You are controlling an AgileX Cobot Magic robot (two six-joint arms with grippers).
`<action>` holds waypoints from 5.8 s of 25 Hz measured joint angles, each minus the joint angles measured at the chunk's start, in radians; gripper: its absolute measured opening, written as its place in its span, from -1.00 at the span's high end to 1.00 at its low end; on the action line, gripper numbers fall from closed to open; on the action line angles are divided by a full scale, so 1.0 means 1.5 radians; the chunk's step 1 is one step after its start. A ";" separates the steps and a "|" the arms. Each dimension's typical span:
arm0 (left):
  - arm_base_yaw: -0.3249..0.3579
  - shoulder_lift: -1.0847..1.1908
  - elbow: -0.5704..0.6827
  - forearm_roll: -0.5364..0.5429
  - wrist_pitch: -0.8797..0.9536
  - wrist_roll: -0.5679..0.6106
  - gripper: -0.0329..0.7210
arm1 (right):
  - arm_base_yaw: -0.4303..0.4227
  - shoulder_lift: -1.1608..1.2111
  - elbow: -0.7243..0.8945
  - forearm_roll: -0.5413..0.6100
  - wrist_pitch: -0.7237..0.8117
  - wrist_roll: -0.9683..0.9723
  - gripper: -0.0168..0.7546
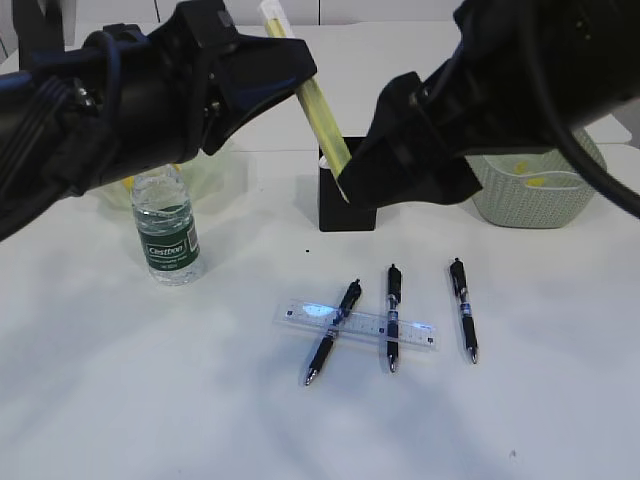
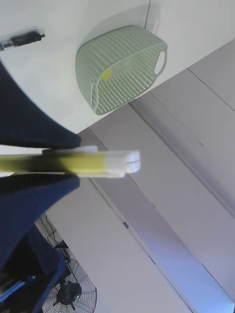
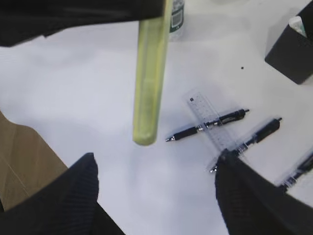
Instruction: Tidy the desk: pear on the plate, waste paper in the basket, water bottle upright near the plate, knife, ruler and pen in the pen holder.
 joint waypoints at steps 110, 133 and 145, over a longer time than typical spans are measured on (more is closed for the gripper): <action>0.131 0.664 -0.613 0.185 0.071 0.281 0.26 | -0.224 0.011 0.066 -0.259 0.070 0.231 -0.48; 0.133 0.500 -0.613 0.212 0.278 0.277 0.09 | -0.224 0.011 0.066 -0.259 0.070 0.229 -0.48; 0.197 0.293 -0.445 0.208 0.429 0.223 0.09 | -0.224 0.011 0.066 -0.259 0.069 0.229 -0.48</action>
